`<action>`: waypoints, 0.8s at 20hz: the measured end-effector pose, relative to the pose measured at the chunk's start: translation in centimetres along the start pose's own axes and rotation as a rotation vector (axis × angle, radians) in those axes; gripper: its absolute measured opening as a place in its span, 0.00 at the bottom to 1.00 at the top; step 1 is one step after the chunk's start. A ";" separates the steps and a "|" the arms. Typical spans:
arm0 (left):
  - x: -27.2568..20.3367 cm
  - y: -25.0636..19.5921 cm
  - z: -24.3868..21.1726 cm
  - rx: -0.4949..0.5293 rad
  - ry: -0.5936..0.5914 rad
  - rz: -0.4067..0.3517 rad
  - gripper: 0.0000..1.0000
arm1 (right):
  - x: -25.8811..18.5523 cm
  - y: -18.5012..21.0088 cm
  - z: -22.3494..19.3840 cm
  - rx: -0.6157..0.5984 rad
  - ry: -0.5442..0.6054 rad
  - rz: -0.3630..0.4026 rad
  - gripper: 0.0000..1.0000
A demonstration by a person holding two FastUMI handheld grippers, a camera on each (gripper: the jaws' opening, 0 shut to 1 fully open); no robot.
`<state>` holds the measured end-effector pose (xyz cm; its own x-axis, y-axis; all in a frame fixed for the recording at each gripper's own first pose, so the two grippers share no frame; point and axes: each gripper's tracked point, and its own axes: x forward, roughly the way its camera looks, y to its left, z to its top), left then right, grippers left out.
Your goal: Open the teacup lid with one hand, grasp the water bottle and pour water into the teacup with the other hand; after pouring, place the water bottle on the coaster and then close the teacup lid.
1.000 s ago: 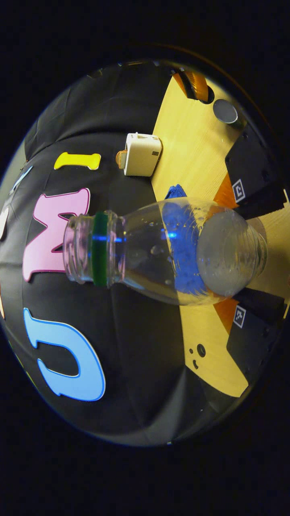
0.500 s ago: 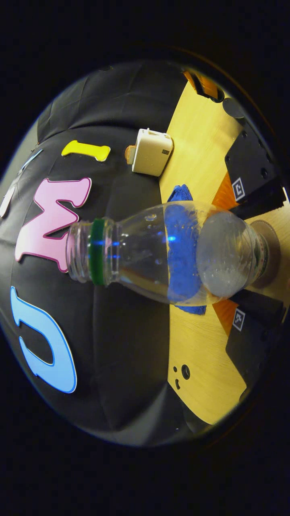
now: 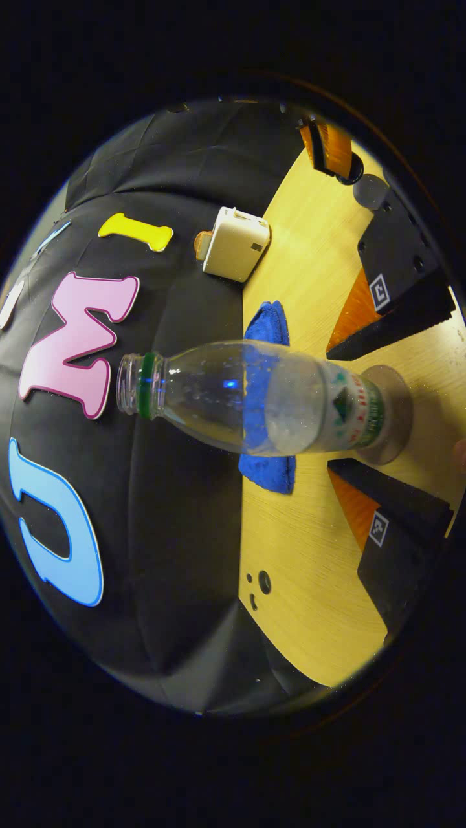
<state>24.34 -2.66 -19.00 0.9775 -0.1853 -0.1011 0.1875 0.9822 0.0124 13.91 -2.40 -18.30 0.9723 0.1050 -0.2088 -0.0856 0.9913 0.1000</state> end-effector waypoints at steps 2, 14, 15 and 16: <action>-1.8 0.5 -0.2 0.008 -0.019 0.037 0.96 | 0.4 0.0 -0.7 0.004 -0.007 0.001 0.30; -7.0 1.2 0.6 -0.002 -0.050 0.065 0.95 | 0.5 0.5 -3.6 -0.018 -0.027 0.002 0.34; -7.3 1.0 0.7 -0.005 -0.053 0.060 0.95 | 0.7 0.4 -3.6 -0.010 -0.027 0.004 0.39; -7.3 0.9 0.8 -0.006 -0.052 0.057 0.95 | 0.5 0.4 -3.4 -0.003 -0.030 0.010 0.29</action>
<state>17.40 -0.43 -17.49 0.9903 -0.1303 -0.0484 0.1310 0.9913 0.0106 13.64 -1.66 -21.65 0.9775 0.1120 -0.1785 -0.0954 0.9905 0.0993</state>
